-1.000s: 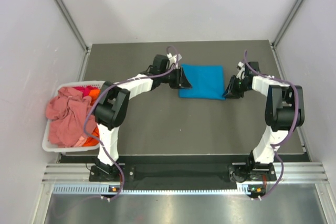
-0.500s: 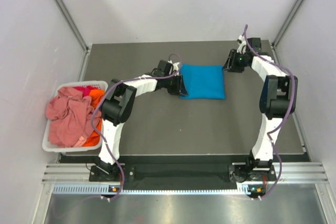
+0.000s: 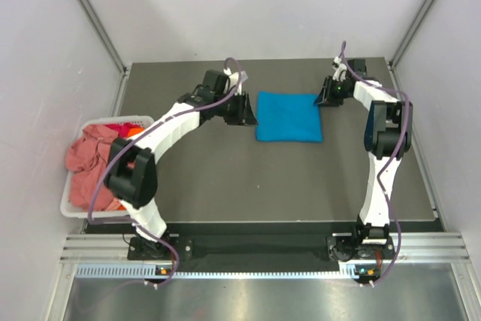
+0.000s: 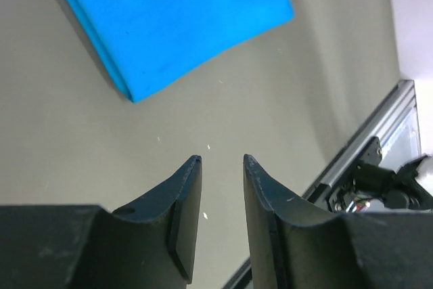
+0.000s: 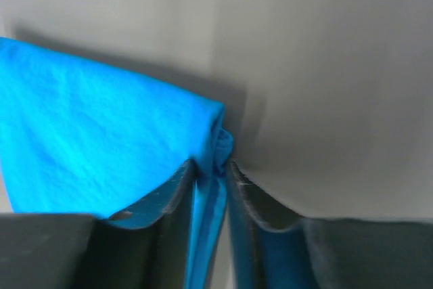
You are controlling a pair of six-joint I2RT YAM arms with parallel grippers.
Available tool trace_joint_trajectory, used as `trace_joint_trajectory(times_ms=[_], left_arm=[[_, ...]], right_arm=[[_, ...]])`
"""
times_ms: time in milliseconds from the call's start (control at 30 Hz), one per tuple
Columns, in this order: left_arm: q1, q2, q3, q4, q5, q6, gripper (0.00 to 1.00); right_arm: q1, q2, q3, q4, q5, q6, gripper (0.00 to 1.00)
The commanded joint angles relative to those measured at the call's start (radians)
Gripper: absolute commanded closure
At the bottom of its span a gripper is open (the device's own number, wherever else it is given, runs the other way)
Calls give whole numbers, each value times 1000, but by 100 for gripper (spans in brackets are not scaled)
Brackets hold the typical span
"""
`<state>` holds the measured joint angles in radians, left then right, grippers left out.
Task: Fold and stack the t-shirts
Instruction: Neatly place the folded tshirt to the corner
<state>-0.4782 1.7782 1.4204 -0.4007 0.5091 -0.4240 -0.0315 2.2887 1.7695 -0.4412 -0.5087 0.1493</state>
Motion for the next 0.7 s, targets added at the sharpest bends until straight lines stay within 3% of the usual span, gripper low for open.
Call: trace_joint_trajectory(times_ms=[0, 267, 667], left_arm=[[7, -111, -76, -92, -27, 51, 64], [10, -195, -190, -67, -75, 68, 64], [12, -151, -164, -122, -77, 100, 64]], right_arm=[[-18, 60, 36, 32, -49, 1, 77], [-39, 81, 100, 75, -88, 45, 100], [-125, 136, 292, -54, 15, 19, 100]])
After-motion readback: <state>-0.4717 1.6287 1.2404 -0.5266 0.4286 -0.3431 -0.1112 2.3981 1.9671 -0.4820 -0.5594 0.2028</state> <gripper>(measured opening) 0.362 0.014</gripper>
